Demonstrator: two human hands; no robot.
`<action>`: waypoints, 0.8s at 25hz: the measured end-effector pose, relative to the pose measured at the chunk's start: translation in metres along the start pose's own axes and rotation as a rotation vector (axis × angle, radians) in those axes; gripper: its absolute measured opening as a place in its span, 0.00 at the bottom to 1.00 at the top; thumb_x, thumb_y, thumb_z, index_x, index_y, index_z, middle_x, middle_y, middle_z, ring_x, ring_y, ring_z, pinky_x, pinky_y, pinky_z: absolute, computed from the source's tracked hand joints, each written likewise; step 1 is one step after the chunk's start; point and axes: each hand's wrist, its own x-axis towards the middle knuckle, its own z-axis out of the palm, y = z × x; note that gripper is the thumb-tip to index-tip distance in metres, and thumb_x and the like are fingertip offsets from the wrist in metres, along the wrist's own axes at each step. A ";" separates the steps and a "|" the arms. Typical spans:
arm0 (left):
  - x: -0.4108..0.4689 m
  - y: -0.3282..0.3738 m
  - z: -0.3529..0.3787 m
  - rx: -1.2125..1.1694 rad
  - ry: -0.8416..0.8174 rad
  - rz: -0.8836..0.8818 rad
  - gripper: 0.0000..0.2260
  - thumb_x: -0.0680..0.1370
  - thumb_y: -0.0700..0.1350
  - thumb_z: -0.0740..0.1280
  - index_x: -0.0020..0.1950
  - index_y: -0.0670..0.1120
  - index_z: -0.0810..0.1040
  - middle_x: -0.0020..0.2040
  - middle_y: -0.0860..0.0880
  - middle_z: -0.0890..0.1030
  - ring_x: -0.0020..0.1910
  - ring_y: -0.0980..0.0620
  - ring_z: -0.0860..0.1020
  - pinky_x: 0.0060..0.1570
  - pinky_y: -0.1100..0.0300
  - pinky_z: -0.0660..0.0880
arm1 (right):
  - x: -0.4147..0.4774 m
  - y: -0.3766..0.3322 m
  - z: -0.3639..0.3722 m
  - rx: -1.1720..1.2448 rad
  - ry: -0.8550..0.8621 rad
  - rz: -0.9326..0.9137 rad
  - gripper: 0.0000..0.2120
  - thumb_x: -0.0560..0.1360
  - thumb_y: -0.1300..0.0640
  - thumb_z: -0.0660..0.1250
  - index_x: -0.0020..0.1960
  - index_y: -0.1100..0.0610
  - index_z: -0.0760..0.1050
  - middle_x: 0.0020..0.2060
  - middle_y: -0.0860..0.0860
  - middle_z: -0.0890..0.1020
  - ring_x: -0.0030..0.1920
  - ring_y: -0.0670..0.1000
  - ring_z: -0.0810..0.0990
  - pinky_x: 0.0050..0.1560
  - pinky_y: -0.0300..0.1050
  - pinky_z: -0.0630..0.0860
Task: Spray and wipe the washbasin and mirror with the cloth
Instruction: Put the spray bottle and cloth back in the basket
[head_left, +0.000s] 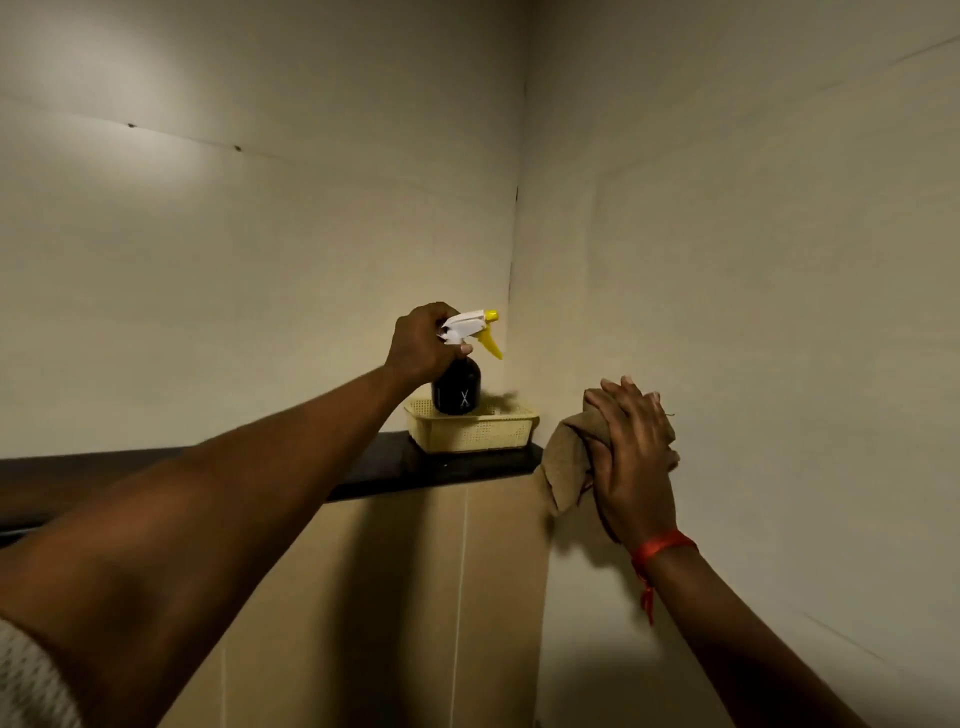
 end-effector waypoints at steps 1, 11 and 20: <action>0.016 -0.015 0.015 0.014 0.010 -0.021 0.18 0.71 0.43 0.79 0.59 0.41 0.82 0.55 0.42 0.85 0.53 0.43 0.82 0.48 0.60 0.71 | 0.004 0.012 0.016 0.012 -0.002 -0.007 0.21 0.82 0.53 0.53 0.72 0.57 0.70 0.72 0.53 0.70 0.78 0.53 0.60 0.79 0.59 0.52; 0.056 -0.102 0.061 0.228 -0.076 -0.236 0.25 0.74 0.45 0.76 0.70 0.42 0.75 0.67 0.39 0.79 0.65 0.38 0.77 0.63 0.48 0.74 | 0.050 0.042 0.112 0.126 0.015 0.086 0.21 0.82 0.49 0.53 0.70 0.54 0.72 0.71 0.52 0.71 0.75 0.54 0.64 0.78 0.56 0.57; -0.021 -0.003 0.035 -0.158 -0.473 -0.105 0.14 0.75 0.48 0.76 0.57 0.42 0.83 0.49 0.42 0.85 0.45 0.47 0.85 0.55 0.46 0.83 | 0.099 0.019 0.090 0.200 -0.203 0.320 0.13 0.75 0.44 0.68 0.48 0.52 0.84 0.48 0.49 0.85 0.51 0.52 0.82 0.56 0.51 0.78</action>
